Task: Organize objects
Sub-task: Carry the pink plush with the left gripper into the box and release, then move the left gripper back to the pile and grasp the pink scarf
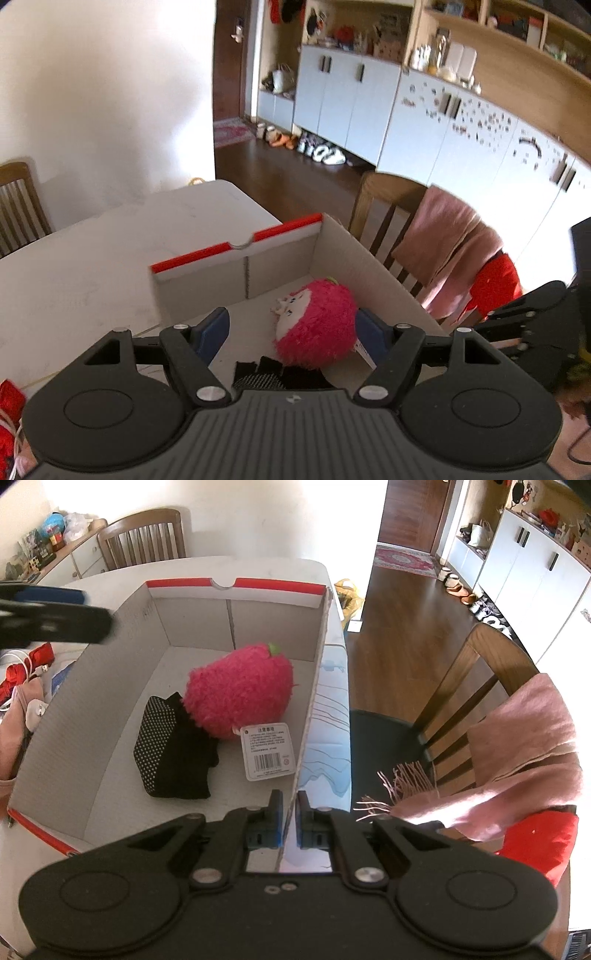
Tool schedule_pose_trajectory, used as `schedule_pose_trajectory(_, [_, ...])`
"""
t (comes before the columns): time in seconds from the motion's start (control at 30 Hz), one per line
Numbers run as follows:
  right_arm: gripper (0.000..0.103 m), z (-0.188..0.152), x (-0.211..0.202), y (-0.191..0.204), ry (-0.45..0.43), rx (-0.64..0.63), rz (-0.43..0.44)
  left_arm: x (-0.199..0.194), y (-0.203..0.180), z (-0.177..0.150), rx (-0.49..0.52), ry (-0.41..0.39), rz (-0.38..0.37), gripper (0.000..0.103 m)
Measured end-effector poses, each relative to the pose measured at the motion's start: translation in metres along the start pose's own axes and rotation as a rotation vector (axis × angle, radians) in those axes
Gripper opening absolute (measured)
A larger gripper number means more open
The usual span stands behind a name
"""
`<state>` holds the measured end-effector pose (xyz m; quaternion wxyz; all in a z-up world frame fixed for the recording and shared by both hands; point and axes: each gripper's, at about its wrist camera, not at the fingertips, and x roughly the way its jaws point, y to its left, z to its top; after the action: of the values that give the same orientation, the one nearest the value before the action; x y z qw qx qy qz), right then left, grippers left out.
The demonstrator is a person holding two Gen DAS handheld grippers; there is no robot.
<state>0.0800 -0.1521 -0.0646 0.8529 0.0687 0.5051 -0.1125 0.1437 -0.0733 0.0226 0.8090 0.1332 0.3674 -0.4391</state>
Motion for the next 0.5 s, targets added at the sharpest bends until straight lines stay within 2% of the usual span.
schedule_pose_trajectory(0.23, [0.005, 0.000, 0.000, 0.001, 0.005, -0.008, -0.006, -0.044, 0.028, -0.019, -0.053, -0.051, 0.062, 0.074])
schedule_pose_trajectory(0.5, [0.005, 0.001, 0.002, 0.002, 0.013, -0.008, -0.013, -0.073, 0.070, -0.055, -0.148, -0.042, 0.152, 0.075])
